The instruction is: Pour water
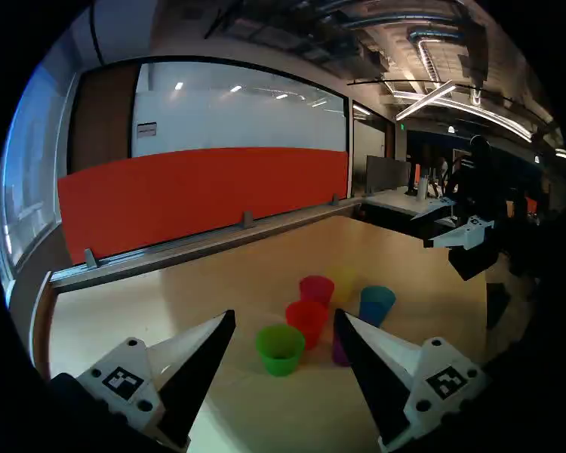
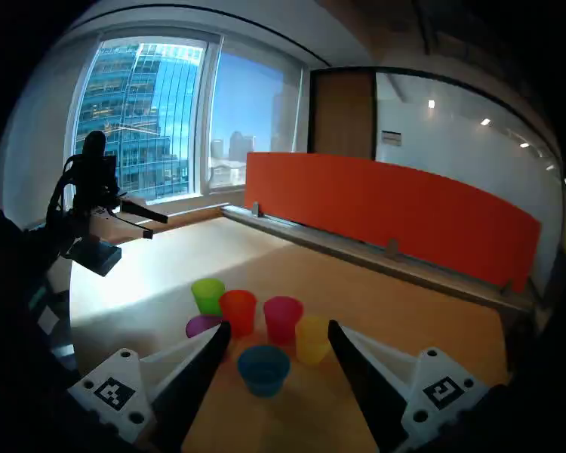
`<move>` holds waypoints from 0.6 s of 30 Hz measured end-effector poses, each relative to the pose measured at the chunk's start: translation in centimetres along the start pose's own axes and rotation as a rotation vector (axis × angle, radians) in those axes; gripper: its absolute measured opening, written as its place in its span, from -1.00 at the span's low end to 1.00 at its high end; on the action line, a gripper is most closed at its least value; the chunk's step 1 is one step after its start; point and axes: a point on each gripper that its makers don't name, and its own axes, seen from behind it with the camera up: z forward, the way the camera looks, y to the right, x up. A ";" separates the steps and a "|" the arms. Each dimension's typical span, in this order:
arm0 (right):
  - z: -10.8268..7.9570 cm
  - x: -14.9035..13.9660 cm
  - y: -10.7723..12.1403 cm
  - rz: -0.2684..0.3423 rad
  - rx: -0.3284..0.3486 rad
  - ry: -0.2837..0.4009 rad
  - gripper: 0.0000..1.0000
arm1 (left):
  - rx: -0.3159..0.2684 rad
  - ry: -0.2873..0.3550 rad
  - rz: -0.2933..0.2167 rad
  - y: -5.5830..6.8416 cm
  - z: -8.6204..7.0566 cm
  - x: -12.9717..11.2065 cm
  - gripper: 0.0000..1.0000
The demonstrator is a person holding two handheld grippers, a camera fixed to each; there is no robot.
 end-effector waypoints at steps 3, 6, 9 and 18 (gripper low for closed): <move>0.4 -0.9 -0.2 0.000 0.007 -0.020 1.00 | -0.003 -0.024 0.006 0.0 0.4 -1.1 0.95; 0.8 -1.9 -0.2 0.002 0.012 -0.038 1.00 | -0.010 -0.049 0.010 0.0 0.9 -2.1 0.95; 1.2 -2.8 -0.2 0.006 0.017 -0.058 1.00 | -0.019 -0.072 0.007 0.1 1.4 -3.1 0.95; 2.4 -6.0 -0.4 0.011 0.034 -0.128 1.00 | -0.034 -0.140 0.006 0.1 2.7 -6.2 0.95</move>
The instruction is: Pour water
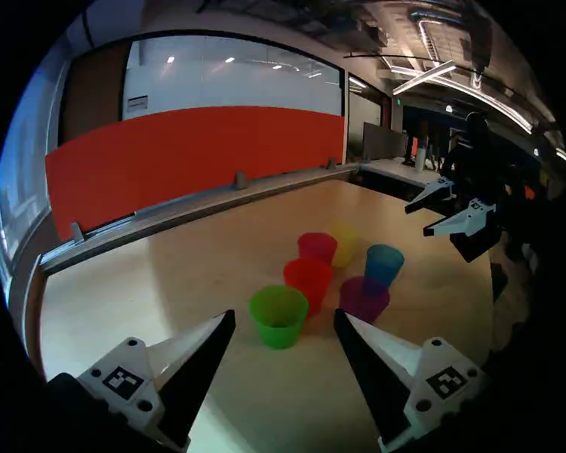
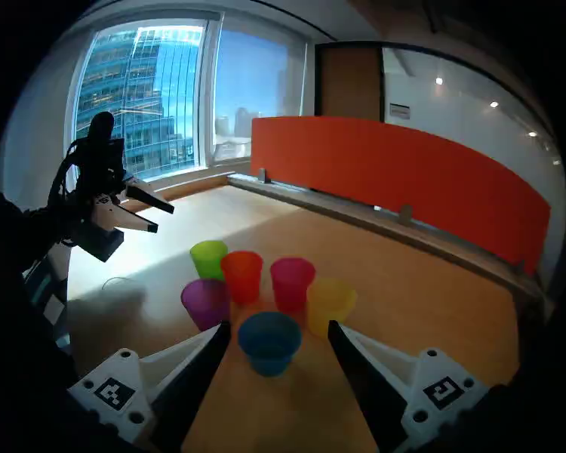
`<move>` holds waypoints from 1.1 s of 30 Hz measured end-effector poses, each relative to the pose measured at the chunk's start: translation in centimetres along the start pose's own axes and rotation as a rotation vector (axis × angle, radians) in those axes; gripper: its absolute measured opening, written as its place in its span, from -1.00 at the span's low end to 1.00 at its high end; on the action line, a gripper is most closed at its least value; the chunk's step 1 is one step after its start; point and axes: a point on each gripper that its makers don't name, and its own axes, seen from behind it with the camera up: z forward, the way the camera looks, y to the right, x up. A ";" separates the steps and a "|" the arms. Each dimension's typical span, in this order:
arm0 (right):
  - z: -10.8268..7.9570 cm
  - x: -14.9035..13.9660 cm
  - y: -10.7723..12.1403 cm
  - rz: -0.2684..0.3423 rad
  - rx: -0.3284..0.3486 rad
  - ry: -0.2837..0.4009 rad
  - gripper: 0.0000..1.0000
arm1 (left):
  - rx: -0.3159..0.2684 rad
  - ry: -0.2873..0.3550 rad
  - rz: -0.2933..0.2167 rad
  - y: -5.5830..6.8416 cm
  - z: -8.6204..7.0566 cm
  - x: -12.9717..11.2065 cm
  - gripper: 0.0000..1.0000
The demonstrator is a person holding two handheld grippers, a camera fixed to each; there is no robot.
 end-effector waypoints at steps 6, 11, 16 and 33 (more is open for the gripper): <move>1.0 -1.9 -0.3 -0.007 0.007 -0.045 1.00 | -0.015 -0.039 -0.003 0.2 0.8 -1.5 0.95; 1.8 -3.2 -0.5 -0.007 0.014 -0.077 1.00 | -0.014 -0.063 0.000 0.1 1.5 -2.5 0.95; 2.5 -4.5 -0.7 -0.004 0.024 -0.107 1.00 | -0.025 -0.093 -0.008 0.1 2.1 -3.7 0.95; 4.9 -7.1 -0.6 -0.010 0.037 -0.174 1.00 | -0.047 -0.182 0.019 0.0 5.3 -6.5 0.95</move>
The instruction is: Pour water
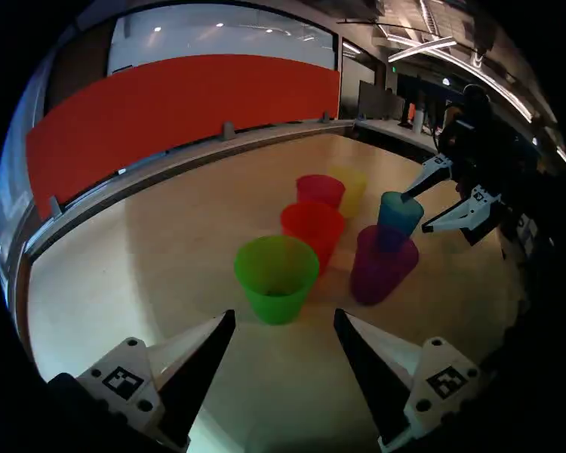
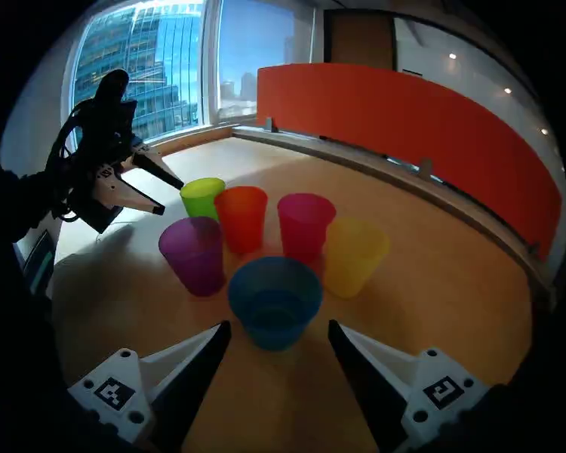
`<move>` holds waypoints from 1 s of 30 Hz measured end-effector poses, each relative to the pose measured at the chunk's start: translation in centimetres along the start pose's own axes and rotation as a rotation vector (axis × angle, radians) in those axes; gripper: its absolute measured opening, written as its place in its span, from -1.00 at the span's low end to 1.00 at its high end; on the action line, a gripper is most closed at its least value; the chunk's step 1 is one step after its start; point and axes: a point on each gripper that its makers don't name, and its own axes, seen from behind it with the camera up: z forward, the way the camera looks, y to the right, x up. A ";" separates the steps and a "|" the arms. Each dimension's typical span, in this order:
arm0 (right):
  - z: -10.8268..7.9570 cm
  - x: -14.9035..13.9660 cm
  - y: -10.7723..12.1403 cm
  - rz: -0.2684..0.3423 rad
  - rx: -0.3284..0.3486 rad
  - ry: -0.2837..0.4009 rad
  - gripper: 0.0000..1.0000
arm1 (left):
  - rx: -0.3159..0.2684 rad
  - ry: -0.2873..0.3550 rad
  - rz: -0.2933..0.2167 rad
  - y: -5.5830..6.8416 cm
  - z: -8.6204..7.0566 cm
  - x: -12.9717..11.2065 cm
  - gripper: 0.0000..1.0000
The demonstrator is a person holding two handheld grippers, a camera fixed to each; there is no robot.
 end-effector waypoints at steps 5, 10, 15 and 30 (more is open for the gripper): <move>0.8 0.1 -0.1 -0.002 0.008 -0.003 1.00 | -0.002 -0.023 0.014 -0.1 1.3 -0.2 0.95; 1.5 0.3 -0.1 0.002 0.011 -0.004 1.00 | -0.001 -0.032 0.010 -0.3 2.5 0.0 0.95; 1.9 0.4 0.0 0.002 0.018 -0.008 1.00 | -0.012 -0.038 0.009 -0.2 3.4 0.3 0.95; 2.8 0.9 0.0 0.001 0.031 -0.009 1.00 | -0.029 -0.019 -0.005 -0.3 5.3 2.1 0.95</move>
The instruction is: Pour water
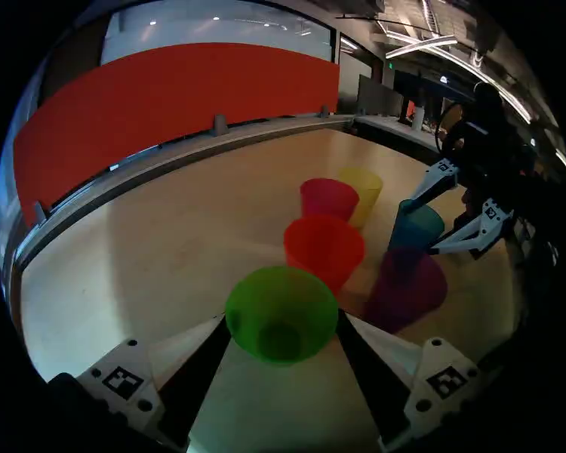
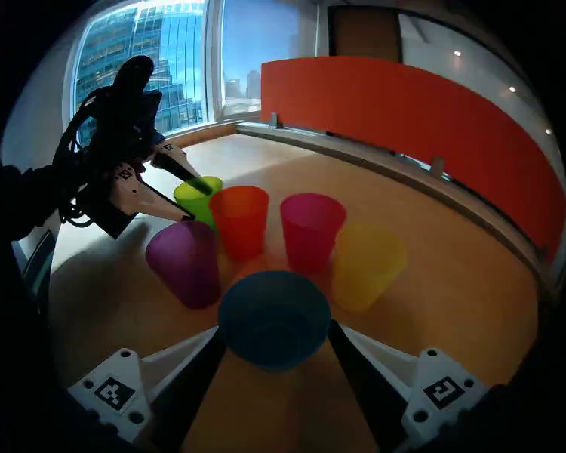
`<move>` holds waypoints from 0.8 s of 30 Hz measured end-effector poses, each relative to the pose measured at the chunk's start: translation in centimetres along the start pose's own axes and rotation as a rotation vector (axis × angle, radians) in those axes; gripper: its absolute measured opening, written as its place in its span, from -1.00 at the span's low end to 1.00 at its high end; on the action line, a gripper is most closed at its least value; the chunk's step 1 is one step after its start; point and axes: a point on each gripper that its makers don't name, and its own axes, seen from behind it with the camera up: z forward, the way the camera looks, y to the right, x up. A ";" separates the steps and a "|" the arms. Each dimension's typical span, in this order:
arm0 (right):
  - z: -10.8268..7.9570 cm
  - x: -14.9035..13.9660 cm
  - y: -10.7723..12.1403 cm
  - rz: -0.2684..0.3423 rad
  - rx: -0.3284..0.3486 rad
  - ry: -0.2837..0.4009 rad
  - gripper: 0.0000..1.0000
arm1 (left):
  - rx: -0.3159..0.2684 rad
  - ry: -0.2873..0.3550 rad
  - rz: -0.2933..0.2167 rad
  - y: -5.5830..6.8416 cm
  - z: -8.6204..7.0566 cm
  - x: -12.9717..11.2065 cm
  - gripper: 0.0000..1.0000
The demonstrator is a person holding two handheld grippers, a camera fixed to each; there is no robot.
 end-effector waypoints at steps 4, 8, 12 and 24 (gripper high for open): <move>0.0 0.0 0.0 0.001 0.002 0.000 1.00 | 0.014 0.005 0.004 -0.4 0.1 0.2 0.95; 0.0 0.1 0.0 0.000 0.004 0.000 1.00 | 0.021 0.008 0.013 -0.5 0.1 0.4 0.87; 0.0 0.1 0.0 0.000 0.004 0.000 1.00 | 0.009 0.008 0.011 -0.2 0.1 0.5 0.77; 0.3 0.3 0.1 -0.002 0.000 0.006 1.00 | -0.007 0.015 -0.021 -0.2 0.0 0.5 0.76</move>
